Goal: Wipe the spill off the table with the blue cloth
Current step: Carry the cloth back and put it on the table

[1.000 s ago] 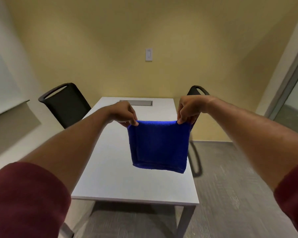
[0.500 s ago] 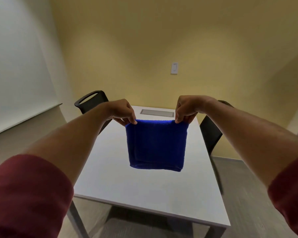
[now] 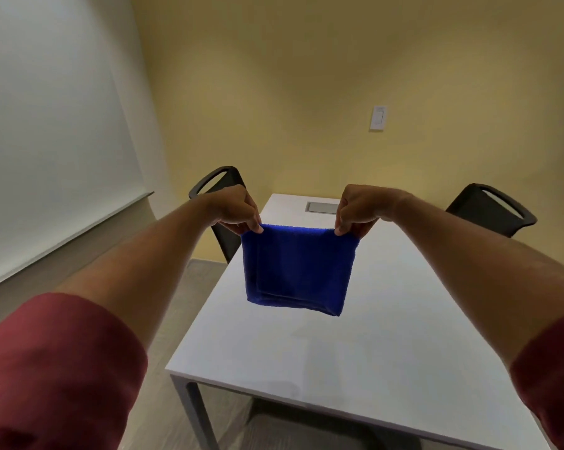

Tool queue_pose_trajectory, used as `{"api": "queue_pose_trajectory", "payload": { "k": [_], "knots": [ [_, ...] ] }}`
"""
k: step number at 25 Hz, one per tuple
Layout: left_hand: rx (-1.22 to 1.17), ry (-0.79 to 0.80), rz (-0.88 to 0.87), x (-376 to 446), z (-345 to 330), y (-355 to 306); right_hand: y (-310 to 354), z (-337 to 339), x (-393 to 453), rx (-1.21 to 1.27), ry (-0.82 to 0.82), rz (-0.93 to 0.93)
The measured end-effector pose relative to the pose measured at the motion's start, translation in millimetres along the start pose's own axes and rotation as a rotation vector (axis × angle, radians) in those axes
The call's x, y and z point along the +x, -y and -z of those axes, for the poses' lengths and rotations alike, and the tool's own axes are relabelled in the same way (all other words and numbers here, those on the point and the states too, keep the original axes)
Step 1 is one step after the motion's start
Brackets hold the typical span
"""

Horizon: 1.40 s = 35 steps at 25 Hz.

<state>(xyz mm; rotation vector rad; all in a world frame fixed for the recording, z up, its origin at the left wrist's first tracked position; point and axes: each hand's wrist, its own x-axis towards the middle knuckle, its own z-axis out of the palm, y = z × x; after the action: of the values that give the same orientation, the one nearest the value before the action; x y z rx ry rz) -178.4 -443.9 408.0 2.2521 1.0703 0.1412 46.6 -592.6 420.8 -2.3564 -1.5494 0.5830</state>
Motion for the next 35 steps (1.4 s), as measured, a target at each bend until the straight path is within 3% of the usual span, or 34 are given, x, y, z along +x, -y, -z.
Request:
{"api": "queue_pose_trajectory", "payload": {
  "k": [8,17,25,35],
  "knots": [
    [-0.017,0.005,0.041,51,23,62,44,-17,70,-0.034,0.04,-0.006],
    [-0.008,0.05,0.063,146,31,79,25,-27,169,-0.014,0.093,-0.043],
    [0.015,0.005,0.063,217,31,104,15,-38,247,-0.013,0.022,-0.047],
    [0.067,0.095,-0.007,316,22,180,20,-93,325,-0.059,-0.038,-0.142]
  ]
}}
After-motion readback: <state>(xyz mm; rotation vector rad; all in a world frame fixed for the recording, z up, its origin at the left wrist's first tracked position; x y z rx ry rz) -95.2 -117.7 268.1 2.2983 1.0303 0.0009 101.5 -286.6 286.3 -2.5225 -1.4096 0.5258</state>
